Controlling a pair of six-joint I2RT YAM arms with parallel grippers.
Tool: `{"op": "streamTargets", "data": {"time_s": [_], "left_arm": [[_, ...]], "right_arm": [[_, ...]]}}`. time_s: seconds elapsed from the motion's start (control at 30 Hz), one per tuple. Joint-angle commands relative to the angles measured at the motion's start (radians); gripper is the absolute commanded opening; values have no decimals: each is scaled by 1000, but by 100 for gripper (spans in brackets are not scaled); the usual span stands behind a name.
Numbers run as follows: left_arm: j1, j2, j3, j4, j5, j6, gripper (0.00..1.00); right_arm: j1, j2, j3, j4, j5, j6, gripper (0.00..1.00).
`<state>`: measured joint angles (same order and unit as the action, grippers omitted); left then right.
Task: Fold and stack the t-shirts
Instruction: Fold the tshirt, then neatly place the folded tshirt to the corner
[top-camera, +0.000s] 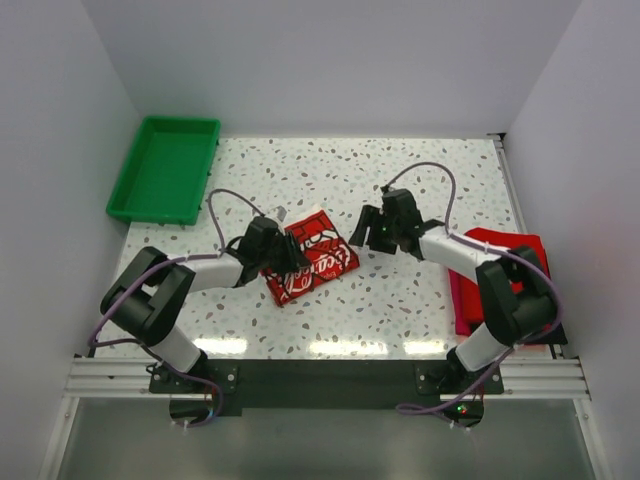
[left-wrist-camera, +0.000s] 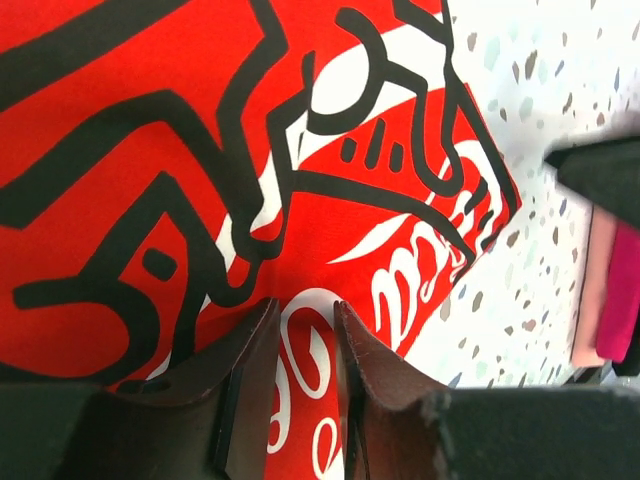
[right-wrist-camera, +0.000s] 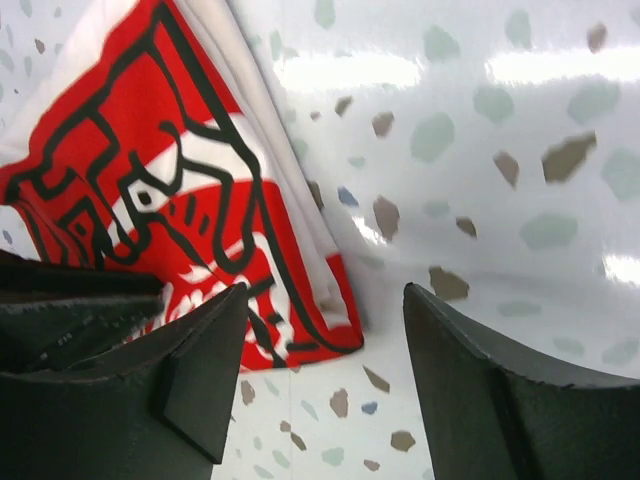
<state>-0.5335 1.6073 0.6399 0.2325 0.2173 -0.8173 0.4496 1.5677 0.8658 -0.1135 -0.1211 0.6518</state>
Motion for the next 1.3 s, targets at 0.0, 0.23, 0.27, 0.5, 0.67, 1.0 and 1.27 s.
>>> {"op": "streamTargets", "data": {"time_s": [0.0,0.23,0.27,0.5,0.67,1.0,1.27], "left_arm": [[-37,45,-14,-73,59,58,34],[-79,46,-40,-71,99,67,35],[-77,43,-48,-68,102,67,35],[-72,-15,-72,-123,64,61,36],[-14,-58,-54,-173,40,66,37],[13,-78,-3,-208,60,69,38],[12,-83,-36,-173,79,50,38]], "right_arm": [[-8,131,169,-49,-58,-125,68],[-3,274,230,-34,-178,-153,71],[-2,284,226,-32,-181,-153,71],[96,229,81,-20,-94,-83,69],[211,65,-134,75,-63,54,69],[166,-90,-166,-29,75,103,75],[158,29,-182,84,28,190,73]]}}
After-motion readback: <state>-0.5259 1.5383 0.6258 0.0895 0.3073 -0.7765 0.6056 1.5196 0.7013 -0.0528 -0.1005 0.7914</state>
